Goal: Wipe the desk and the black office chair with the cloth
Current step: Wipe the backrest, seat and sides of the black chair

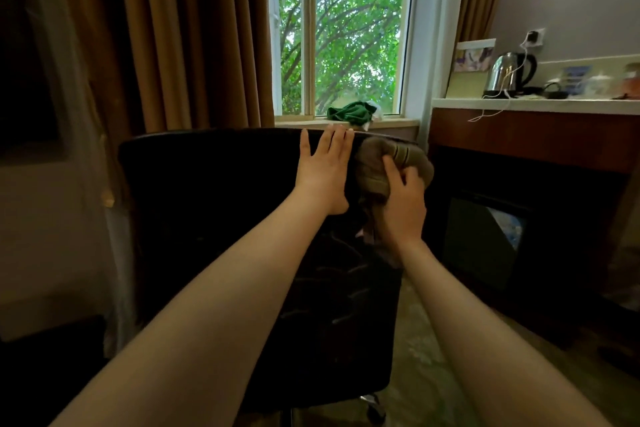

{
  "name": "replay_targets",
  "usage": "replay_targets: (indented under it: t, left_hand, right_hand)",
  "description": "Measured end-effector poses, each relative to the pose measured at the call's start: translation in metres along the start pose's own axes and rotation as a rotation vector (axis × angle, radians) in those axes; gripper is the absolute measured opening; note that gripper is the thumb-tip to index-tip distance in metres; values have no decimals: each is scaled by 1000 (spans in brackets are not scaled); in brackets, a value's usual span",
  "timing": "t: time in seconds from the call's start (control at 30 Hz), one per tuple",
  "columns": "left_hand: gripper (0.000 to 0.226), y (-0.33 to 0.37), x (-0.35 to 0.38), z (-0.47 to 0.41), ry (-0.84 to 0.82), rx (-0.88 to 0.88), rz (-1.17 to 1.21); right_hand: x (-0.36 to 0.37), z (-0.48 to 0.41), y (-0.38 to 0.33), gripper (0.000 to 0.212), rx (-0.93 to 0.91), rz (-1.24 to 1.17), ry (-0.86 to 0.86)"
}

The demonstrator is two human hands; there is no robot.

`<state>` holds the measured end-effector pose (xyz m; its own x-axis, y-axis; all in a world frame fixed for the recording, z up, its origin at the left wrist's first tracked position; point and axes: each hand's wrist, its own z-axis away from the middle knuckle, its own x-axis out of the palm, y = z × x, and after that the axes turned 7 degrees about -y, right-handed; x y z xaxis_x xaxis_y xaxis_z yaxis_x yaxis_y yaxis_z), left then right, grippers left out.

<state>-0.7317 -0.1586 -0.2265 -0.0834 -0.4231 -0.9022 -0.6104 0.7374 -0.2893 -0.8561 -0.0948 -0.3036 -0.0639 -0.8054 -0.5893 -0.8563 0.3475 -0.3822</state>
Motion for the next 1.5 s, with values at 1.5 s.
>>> replay_targets:
  t: [1.5]
  left_hand:
    - [91,-19,137,65,293,275,-100]
  right_hand:
    - [80,79,22,67,-154,5,-196]
